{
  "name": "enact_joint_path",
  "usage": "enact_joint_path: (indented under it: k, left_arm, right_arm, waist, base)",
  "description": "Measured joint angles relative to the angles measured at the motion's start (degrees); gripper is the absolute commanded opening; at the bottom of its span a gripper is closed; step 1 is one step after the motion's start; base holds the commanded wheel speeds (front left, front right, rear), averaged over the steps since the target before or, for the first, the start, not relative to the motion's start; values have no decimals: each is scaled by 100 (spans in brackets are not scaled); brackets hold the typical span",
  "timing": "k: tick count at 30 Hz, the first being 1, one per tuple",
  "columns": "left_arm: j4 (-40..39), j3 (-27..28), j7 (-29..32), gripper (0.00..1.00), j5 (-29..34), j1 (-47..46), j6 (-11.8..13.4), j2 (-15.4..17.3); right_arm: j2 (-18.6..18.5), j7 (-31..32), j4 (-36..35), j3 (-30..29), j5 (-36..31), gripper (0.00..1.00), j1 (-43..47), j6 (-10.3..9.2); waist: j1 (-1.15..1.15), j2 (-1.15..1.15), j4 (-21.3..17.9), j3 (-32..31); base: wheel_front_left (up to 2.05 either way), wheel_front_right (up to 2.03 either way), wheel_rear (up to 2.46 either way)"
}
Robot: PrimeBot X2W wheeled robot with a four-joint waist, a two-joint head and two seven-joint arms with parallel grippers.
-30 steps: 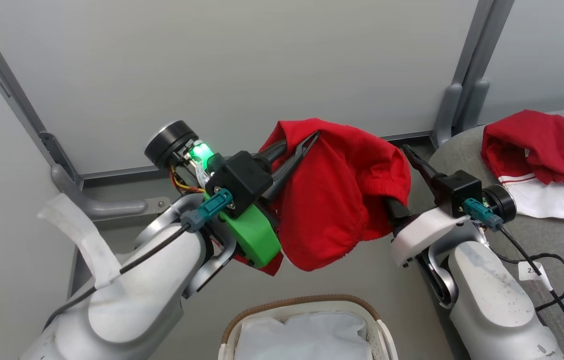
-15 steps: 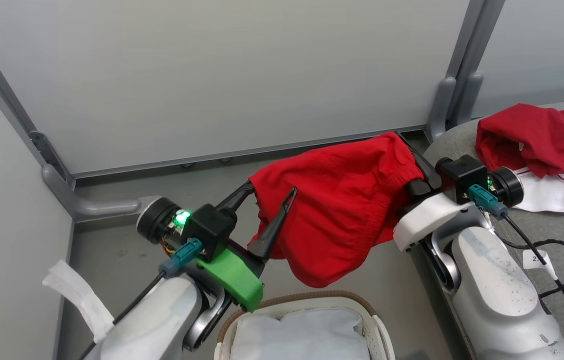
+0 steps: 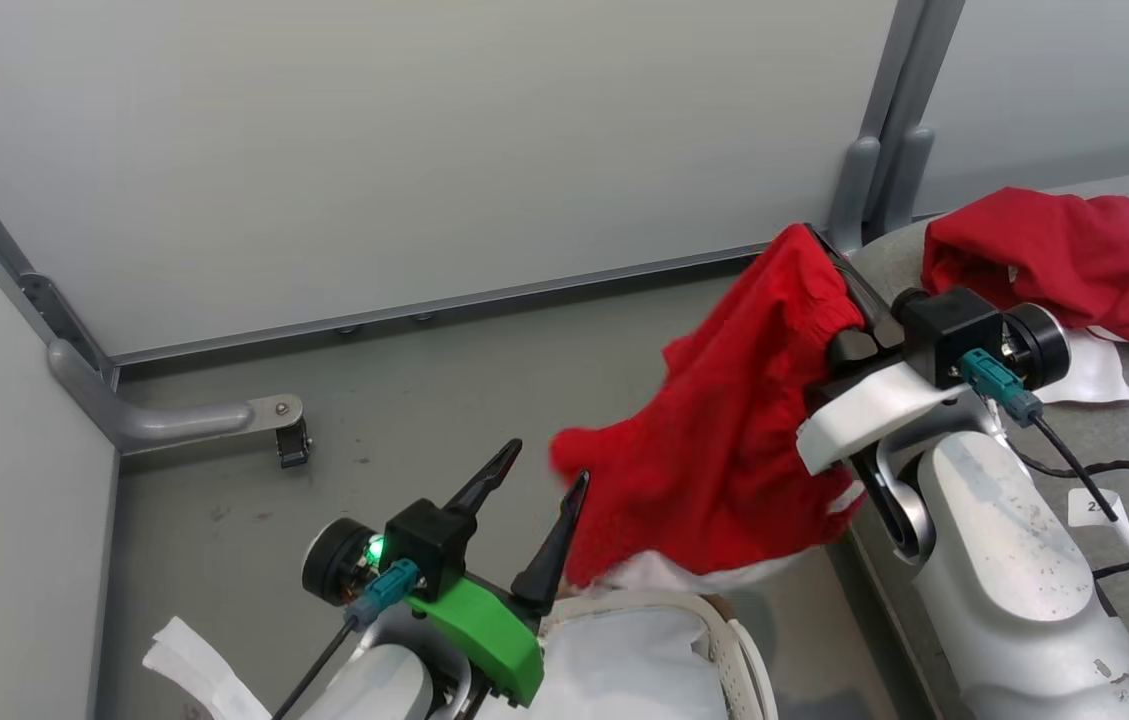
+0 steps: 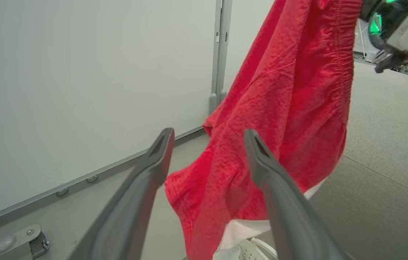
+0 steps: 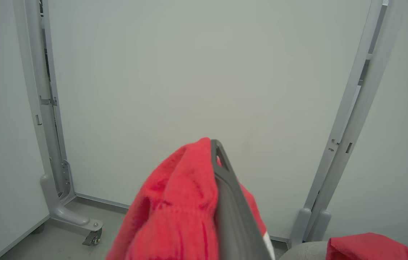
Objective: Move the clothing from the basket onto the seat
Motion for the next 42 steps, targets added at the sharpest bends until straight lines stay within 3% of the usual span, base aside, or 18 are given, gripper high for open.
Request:
enact_joint_path:
  k: [13,21,42]
  left_arm:
    - [51,791,-8,100,486,606,-232,-428]
    - [104,1011,-9,100,751,696,-314,-501]
    - [-24,1038,-10,100,1102,489,-372,-619]
  right_arm:
    - [2,0,-138,-312,-133,0,154,0]
    - [2,1,-142,-389,-144,0,170,0]
    - [-5,0,-414,-563,-137,0,113,0]
  waist:
    - [0,0,-166,69]
    - [0,0,-448,120]
    - [0,0,-2106,742]
  base:
    - [0,0,0]
    - [0,0,0]
    - [0,0,0]
